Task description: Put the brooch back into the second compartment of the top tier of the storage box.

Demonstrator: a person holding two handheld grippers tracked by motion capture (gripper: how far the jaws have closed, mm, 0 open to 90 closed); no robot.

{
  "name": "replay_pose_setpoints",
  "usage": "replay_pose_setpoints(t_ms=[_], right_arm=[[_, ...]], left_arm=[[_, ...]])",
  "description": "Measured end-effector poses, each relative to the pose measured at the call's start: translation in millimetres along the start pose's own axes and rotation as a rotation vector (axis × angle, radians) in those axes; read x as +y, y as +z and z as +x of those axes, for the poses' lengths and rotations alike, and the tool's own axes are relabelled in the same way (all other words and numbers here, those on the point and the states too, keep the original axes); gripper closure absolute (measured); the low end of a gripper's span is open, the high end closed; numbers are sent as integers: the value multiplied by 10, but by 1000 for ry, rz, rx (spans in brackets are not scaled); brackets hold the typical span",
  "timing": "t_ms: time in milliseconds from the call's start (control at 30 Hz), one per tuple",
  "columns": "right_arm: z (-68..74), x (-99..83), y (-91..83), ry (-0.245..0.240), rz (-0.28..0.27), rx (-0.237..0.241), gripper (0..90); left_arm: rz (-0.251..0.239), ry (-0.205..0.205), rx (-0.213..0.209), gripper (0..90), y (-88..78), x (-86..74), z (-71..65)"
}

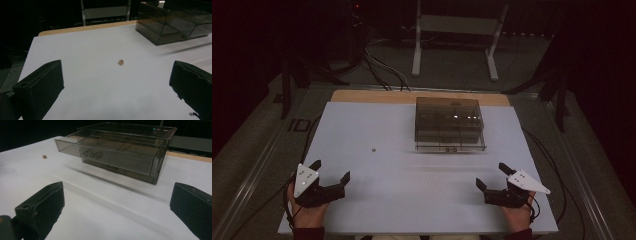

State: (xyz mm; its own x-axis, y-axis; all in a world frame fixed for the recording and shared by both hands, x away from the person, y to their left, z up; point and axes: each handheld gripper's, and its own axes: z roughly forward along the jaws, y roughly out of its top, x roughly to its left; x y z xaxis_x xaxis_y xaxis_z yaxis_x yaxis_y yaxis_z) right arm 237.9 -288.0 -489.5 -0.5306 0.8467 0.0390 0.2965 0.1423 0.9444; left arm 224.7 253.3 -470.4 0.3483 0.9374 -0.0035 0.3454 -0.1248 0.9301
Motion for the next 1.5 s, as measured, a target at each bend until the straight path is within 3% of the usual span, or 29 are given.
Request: replay_pose_setpoints(t_ms=[367,800,1500], right_arm=[[5,-4,-3,-4,1,-15,0],[0,-10,2,-6,2,-28,0],[28,-10,8,-21,8,-28,0]], left_arm=[[1,17,-11,3,-22,125,-1],[17,23,-28,3,81,245,2],[105,51,-70,3,372,406,-23]])
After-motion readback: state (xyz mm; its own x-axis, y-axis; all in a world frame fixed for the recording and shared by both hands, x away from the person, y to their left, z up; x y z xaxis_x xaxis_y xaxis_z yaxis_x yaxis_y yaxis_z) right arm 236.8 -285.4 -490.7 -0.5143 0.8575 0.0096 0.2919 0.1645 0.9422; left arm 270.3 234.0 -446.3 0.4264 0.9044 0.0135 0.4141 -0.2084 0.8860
